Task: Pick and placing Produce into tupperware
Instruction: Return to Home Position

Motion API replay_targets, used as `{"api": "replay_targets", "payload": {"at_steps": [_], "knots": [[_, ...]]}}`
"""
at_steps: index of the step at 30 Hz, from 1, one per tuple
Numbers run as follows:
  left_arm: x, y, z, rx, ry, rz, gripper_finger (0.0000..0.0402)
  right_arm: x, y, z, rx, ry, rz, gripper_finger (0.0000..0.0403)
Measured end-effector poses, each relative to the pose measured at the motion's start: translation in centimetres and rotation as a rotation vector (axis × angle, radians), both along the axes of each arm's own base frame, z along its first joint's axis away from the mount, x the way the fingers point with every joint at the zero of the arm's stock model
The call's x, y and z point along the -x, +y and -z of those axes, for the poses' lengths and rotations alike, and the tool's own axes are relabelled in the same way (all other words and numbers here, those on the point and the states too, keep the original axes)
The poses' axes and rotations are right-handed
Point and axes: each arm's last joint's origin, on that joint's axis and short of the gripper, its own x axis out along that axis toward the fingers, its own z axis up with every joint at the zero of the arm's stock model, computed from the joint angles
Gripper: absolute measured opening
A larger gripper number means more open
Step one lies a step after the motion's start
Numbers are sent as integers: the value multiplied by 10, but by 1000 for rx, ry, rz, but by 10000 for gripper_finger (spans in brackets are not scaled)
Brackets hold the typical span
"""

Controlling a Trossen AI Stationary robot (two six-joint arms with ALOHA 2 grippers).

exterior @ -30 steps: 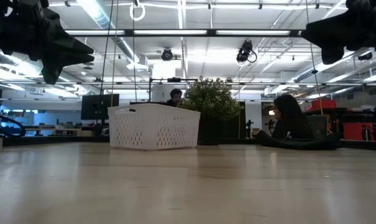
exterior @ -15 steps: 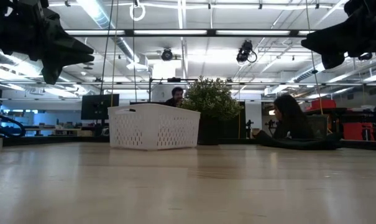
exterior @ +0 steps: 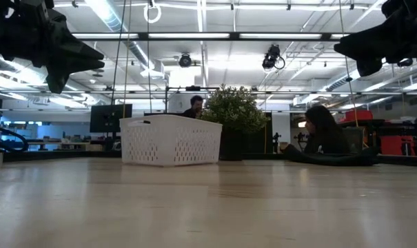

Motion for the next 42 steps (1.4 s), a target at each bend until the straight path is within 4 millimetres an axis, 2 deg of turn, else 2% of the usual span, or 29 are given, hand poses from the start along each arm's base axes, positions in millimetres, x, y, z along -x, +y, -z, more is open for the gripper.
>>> {"api": "replay_targets", "payload": {"at_steps": [11,20,30,42], "knots": [[0,0,0,0,0,1,94,0,0,0,0,0,0,123],[0,0,0,0,1,0,83,0,0,0,-1,-1,0,123],[0,0,0,0,0,0,94,0,0,0,-1,-1,0,123],[0,0,0,0,0,0,84,0,0,0,-1,-2,0,123]]}}
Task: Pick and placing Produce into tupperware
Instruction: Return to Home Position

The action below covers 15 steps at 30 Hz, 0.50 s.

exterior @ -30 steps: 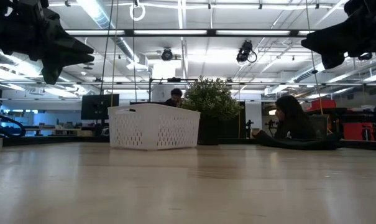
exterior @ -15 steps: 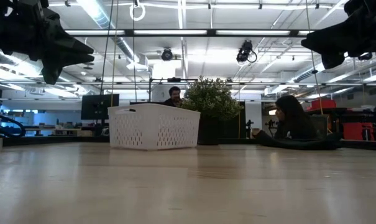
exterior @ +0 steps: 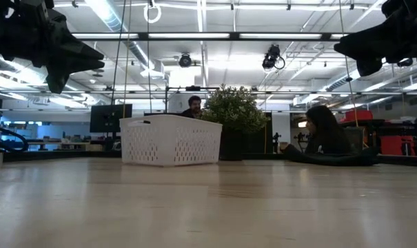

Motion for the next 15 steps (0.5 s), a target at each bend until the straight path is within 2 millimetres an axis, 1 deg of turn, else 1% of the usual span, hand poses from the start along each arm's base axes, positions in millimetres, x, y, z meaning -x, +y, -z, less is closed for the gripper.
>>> {"api": "replay_targets", "payload": {"at_steps": [8,15], "knots": [[0,0,0,0,0,1,94,0,0,0,0,0,0,123],[0,0,0,0,0,0,84,0,0,0,0,0,0,123]]}}
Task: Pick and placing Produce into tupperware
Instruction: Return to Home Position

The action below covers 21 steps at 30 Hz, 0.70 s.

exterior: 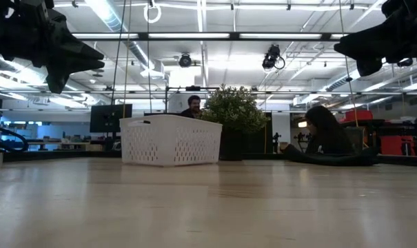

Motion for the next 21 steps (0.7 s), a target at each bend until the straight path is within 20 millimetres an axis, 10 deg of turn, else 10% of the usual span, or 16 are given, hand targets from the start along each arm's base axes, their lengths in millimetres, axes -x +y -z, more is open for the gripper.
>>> {"api": "replay_targets", "payload": {"at_steps": [21], "knots": [[0,0,0,0,0,0,83,0,0,0,0,0,1,123]]}}
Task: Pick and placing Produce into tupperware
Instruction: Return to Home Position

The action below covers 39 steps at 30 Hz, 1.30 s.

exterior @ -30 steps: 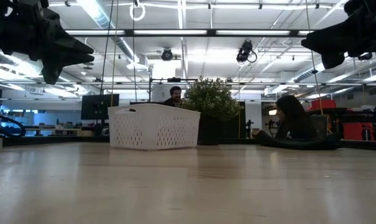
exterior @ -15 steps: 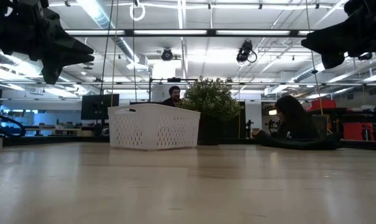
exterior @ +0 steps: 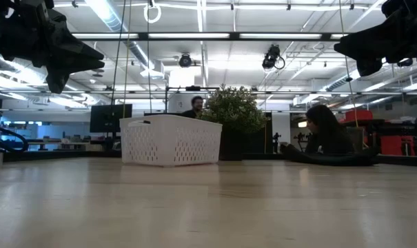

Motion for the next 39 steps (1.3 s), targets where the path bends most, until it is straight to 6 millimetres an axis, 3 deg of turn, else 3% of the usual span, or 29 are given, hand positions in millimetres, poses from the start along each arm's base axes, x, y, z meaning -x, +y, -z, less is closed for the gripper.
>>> {"api": "replay_targets", "payload": {"at_steps": [39], "knots": [[0,0,0,0,0,0,83,0,0,0,0,0,0,123]]}}
